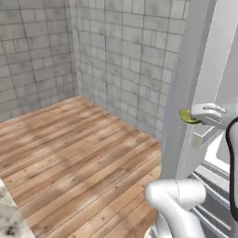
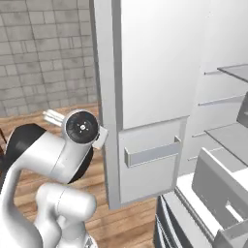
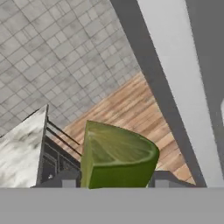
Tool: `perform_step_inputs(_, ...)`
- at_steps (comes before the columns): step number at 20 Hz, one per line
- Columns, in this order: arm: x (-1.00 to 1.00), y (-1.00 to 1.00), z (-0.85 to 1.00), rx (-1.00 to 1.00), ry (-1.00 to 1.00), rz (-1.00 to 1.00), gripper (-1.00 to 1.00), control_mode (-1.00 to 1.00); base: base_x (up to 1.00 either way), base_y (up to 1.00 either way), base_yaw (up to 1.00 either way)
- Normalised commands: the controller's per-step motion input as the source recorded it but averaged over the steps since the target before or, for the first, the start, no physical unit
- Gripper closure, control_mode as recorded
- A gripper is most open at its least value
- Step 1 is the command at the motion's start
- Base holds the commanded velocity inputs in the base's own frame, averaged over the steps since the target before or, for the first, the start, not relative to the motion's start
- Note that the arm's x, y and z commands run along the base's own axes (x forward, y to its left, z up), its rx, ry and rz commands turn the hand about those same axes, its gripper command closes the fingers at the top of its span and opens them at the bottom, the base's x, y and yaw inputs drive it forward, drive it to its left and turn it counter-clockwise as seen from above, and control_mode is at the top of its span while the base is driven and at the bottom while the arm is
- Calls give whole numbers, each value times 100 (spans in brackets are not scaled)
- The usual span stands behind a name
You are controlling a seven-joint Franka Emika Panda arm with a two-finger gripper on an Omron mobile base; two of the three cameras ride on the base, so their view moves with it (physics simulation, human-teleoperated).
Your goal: Take the lemon wedge from the fridge and place it on the plate with fish on the dining counter.
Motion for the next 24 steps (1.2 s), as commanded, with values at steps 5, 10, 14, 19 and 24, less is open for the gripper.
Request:
perform_step_inputs(5, 0, 0, 0, 0, 0, 0, 100, 100, 0, 17, 93)
perform_step_inputs(10, 0, 0, 0, 0, 0, 0, 100, 100, 16, 8, 84)
perform_step_inputs(14, 0, 0, 0, 0, 0, 0, 100, 100, 95, 0, 58)
perform_step_inputs(19, 0, 0, 0, 0, 0, 0, 100, 100, 100, 0, 39)
perform_step_inputs(24, 0, 0, 0, 0, 0, 0, 100, 100, 100, -4, 44)
